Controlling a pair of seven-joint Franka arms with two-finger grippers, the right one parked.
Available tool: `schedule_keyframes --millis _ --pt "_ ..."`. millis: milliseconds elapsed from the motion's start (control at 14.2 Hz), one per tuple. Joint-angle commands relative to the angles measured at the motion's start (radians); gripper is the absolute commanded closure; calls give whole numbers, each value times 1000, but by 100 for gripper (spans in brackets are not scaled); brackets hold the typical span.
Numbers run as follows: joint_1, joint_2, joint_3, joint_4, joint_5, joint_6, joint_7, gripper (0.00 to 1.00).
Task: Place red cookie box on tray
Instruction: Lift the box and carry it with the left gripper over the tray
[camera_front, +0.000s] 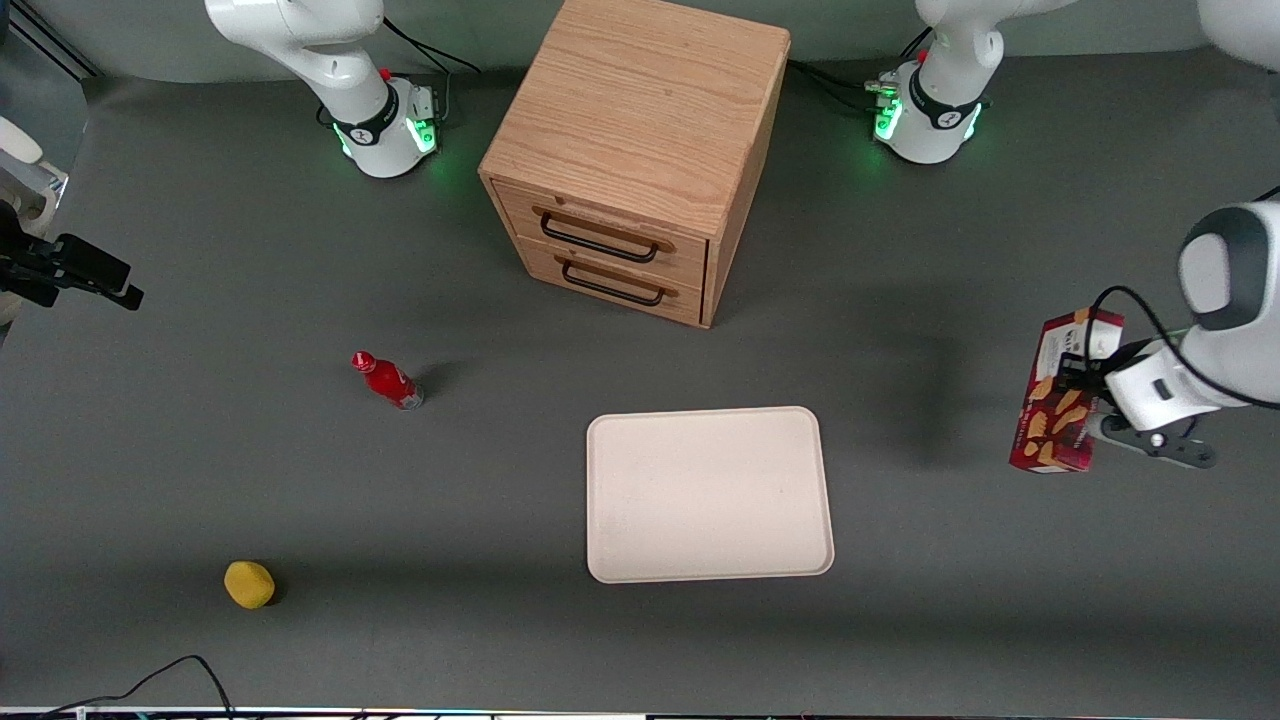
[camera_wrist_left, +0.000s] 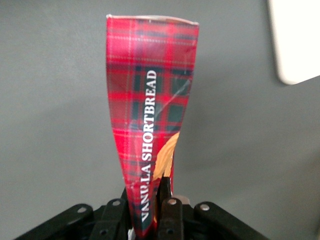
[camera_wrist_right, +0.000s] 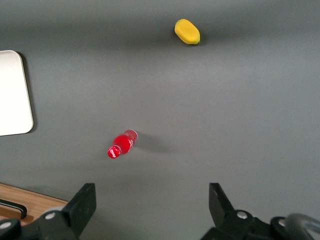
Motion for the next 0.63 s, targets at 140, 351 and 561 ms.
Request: schedule_keyframes --millis 140,351,561 --pt "-19 28 -246 188 2 -126 -592 100" --pt "-41 106 -375 174 66 21 -829 100" --pt "-81 241 -397 144 123 212 -864 100"
